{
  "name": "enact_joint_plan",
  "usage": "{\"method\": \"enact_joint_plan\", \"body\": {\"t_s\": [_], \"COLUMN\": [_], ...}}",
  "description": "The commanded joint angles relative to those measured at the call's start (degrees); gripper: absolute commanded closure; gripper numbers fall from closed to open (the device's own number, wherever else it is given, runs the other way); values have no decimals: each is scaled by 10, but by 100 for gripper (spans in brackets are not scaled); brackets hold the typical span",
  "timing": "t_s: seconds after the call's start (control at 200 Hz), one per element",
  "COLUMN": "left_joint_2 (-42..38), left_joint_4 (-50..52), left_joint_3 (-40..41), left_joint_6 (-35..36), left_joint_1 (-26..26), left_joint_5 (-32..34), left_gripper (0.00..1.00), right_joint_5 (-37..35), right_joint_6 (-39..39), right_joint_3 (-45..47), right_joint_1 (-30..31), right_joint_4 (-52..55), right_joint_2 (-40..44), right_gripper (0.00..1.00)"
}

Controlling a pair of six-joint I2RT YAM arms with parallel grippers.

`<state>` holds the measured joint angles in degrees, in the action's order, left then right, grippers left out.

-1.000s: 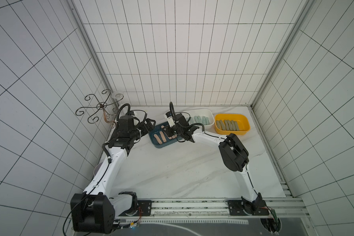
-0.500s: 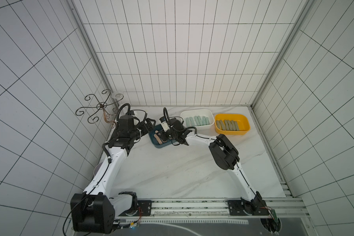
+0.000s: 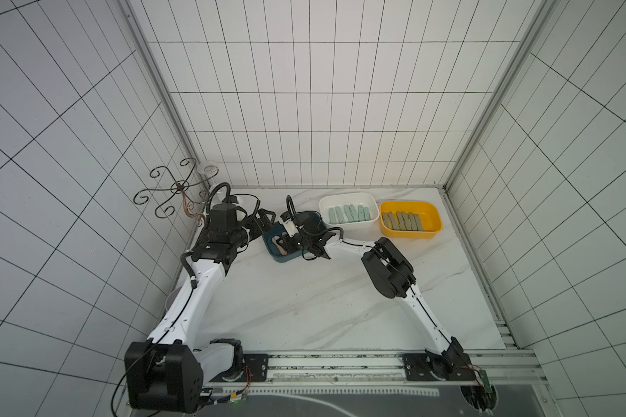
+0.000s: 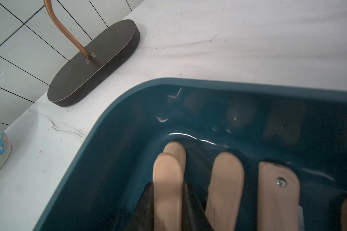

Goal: Place the fruit knives into the storage box by color
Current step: Place the fruit knife in the storage box.

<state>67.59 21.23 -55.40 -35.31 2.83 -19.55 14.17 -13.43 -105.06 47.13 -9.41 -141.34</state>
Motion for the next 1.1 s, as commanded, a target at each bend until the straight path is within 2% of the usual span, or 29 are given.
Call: {"method": "enact_joint_plan", "body": {"t_s": [0.0, 0.78, 0.93, 1.095], "left_joint_2": [3, -1, -1, -1], "left_joint_4": [-9, -9, -9, -9], "left_joint_3": [-13, -13, -13, -12], "left_joint_6": [7, 6, 6, 4], "left_joint_1": [-2, -2, -2, -2], "left_joint_5": [1, 1, 0, -1], "left_gripper": [3, 3, 3, 3], "right_joint_5": [-5, -37, -39, -37], "right_joint_6": [10, 20, 24, 26], "right_joint_3": [-73, -92, -90, -79], "right_joint_1": [-5, -16, -16, -16], "right_joint_4": [5, 44, 50, 47], "right_joint_2": [-15, -33, -33, -14], "right_gripper": [76, 75, 65, 62]}}
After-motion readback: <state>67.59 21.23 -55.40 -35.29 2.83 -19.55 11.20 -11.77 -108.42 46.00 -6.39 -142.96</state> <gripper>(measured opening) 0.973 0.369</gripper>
